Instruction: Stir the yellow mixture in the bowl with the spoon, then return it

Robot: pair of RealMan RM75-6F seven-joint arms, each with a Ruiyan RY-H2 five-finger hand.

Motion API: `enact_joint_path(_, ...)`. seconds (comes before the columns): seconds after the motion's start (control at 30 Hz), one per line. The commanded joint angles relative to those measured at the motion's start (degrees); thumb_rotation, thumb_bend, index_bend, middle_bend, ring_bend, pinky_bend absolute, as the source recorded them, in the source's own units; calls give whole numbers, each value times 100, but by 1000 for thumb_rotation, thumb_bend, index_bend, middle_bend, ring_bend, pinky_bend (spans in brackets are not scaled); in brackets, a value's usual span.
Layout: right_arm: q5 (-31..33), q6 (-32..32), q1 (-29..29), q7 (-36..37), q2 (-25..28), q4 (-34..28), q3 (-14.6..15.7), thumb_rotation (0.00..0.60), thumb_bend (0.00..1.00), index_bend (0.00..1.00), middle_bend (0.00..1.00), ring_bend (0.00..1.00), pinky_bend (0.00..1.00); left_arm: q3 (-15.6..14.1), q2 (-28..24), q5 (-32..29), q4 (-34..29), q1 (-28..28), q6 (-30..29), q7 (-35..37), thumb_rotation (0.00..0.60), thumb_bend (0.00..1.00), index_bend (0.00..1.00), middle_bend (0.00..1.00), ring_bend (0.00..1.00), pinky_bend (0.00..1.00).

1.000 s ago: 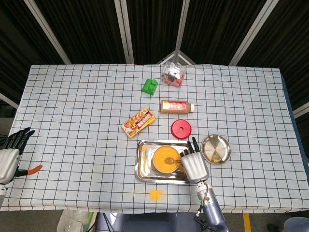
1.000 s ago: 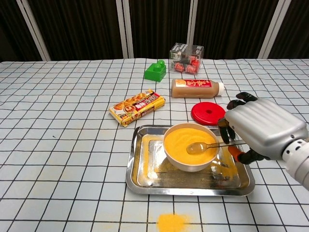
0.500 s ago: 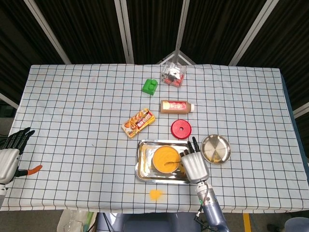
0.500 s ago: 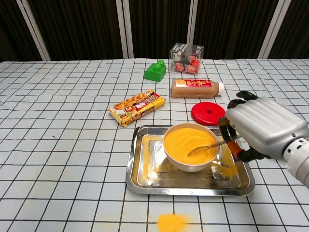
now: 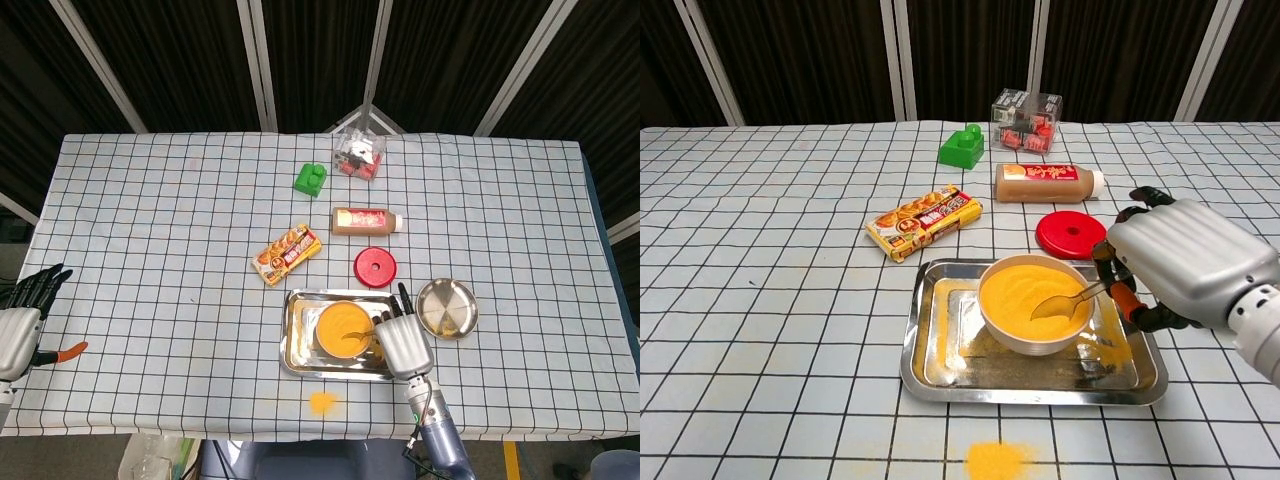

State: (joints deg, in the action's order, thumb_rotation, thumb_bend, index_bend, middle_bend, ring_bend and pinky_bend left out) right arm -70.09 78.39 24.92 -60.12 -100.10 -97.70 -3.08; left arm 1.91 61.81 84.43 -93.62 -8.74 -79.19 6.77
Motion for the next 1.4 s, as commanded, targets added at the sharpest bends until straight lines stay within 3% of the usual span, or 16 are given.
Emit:
enact_joint_path(0.03,-2,-2,-1,0,2,-1,-1,600,692,665,556,223,0,0,2,0,1,1,-1,0,600,0,0,0,0,0)
enact_joint_path(0.27,0,-9,-6,11,4,-8,-10,600,757,714,585,236,0,-1,1,1,0,-1,2,6,600,0,0,0,0,0)
enact_joint_path(0.73,-93,13,-10,42,-4,21,-14,600,767,776,621,258,0,-2,-1,3,0,-1,3,10,600,0,0,0,0,0)
enact_joint_path(0.97,-431,57,50,-45,85,113,34,600,782,815,640,268,0,-1,-1,5,0,-3,3,14,600,0,0,0,0,0)
enact_joint_path(1.4,-696,48,133,-224,140,212,-22,600,796,823,645,271,0,0,3,6,2,2,-7,14,600,0,0,0,0,0)
